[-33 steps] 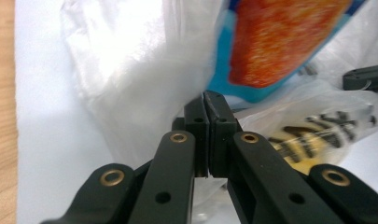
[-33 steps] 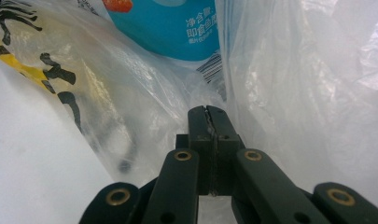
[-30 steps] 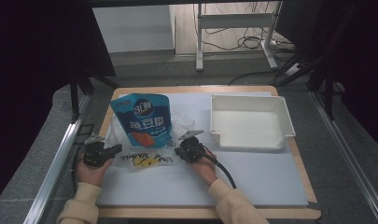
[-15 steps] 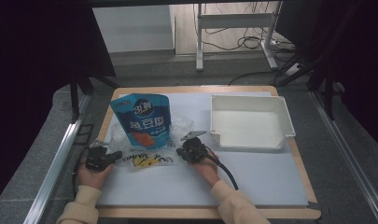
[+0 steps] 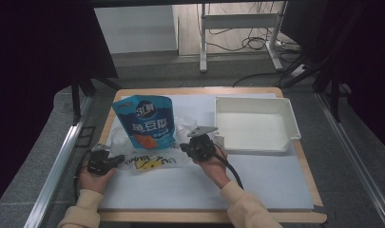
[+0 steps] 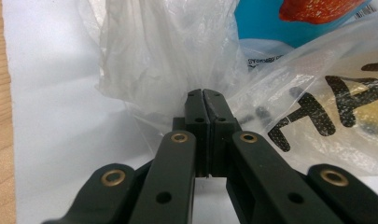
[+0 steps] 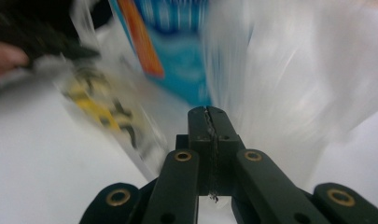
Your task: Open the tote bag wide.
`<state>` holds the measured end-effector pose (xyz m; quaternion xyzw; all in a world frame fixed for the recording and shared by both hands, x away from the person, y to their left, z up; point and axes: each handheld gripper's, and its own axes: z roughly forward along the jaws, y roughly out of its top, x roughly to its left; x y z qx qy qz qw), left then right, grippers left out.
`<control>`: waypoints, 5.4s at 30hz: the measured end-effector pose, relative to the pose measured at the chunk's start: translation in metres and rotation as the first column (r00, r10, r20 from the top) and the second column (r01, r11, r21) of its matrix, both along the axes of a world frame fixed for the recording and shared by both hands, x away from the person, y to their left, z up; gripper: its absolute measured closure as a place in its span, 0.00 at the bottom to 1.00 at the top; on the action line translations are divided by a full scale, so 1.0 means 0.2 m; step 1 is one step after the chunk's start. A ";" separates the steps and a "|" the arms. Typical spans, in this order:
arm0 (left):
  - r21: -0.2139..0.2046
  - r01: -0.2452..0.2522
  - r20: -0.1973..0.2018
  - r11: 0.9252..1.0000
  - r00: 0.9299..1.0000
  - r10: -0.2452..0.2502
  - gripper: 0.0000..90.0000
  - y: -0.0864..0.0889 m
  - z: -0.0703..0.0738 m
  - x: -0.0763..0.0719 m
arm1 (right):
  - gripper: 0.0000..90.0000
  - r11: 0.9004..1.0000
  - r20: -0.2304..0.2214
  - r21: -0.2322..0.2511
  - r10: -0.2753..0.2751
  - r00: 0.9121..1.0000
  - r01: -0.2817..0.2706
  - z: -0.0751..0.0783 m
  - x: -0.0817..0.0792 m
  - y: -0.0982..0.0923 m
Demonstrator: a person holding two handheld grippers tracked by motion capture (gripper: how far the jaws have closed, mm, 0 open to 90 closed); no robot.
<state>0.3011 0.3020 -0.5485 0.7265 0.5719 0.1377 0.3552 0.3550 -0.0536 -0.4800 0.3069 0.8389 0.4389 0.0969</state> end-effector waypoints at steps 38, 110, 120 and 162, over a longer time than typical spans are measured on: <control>0.002 0.013 -0.001 1.000 1.000 -0.013 1.00 -0.01 0.00 0.00 | 0.98 0.983 0.031 0.108 -0.156 0.987 0.151 0.43 0.34 0.08; -0.033 0.079 0.060 0.996 0.995 -0.077 1.00 -0.03 0.18 0.38 | 0.98 0.963 -0.045 -0.112 -0.250 0.967 0.244 -0.28 0.45 0.17; -0.018 0.024 0.009 1.000 1.000 -0.024 1.00 0.01 0.03 0.40 | 0.98 0.961 -0.040 -0.123 -0.254 0.966 0.247 -0.28 0.45 0.16; -0.064 -0.012 0.005 0.998 1.000 0.012 1.00 0.04 0.00 0.36 | 0.98 0.987 0.121 0.123 -0.122 0.985 0.107 0.16 0.11 0.11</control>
